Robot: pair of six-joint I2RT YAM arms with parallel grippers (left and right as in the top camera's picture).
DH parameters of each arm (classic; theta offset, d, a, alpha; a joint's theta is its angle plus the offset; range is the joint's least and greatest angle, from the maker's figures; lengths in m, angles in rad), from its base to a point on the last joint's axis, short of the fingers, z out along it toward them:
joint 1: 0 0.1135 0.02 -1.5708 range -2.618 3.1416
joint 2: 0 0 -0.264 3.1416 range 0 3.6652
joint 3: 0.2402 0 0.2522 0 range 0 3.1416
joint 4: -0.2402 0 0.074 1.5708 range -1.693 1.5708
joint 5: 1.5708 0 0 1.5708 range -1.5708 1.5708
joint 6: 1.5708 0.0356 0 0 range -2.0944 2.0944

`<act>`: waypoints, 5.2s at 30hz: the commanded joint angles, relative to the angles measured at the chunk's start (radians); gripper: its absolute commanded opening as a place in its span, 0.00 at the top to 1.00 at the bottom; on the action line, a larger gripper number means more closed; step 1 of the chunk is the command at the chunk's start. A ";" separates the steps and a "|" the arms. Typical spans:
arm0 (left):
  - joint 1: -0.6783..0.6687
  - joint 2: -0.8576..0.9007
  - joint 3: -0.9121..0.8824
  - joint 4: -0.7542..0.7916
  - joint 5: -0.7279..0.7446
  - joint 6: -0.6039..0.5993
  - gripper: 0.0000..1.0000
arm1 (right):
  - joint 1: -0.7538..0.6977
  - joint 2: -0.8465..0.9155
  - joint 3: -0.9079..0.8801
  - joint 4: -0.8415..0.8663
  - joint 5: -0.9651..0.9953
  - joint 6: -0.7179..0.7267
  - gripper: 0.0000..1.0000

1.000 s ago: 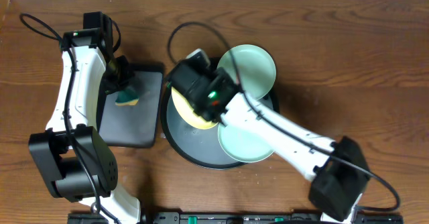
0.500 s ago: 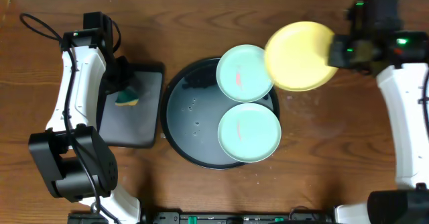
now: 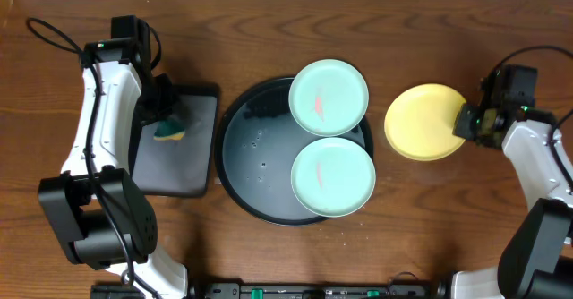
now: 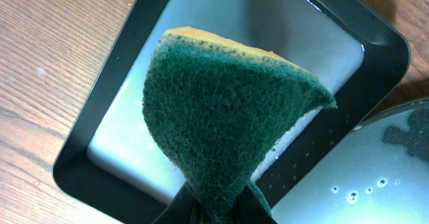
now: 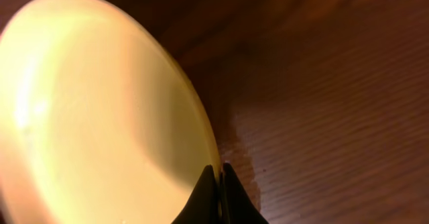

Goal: Clean dirty plates on tray and stack at the side
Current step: 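Lift the yellow plate and place it on the table right of tray, then move right gripper to hold the lower pale green plate, then scrub the lower pale green plate with the sponge in left gripper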

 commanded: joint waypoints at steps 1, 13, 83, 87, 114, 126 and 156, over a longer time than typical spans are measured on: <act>0.003 0.000 0.007 -0.003 -0.012 0.017 0.89 | -0.002 -0.008 -0.045 0.034 0.006 -0.027 0.98; 0.003 0.000 0.007 0.004 -0.013 0.017 0.89 | 0.167 -0.010 0.194 -0.280 -0.354 -0.028 0.54; -0.457 -0.098 -0.519 0.460 0.126 -0.164 0.92 | 0.799 0.369 0.296 -0.100 -0.315 0.259 0.99; -0.457 -0.098 -0.519 0.449 0.221 -0.136 0.93 | 0.799 0.369 0.296 -0.099 -0.315 0.259 0.99; -0.457 -0.056 -0.520 0.336 0.381 0.169 0.93 | 0.799 0.369 0.296 -0.099 -0.315 0.258 0.99; -0.473 -0.006 -0.520 0.475 0.203 0.161 0.93 | 0.799 0.369 0.296 -0.089 -0.338 0.258 0.99; -0.473 -0.006 -0.518 0.429 -0.212 -0.187 0.92 | 0.800 0.369 0.296 -0.090 -0.338 0.258 0.99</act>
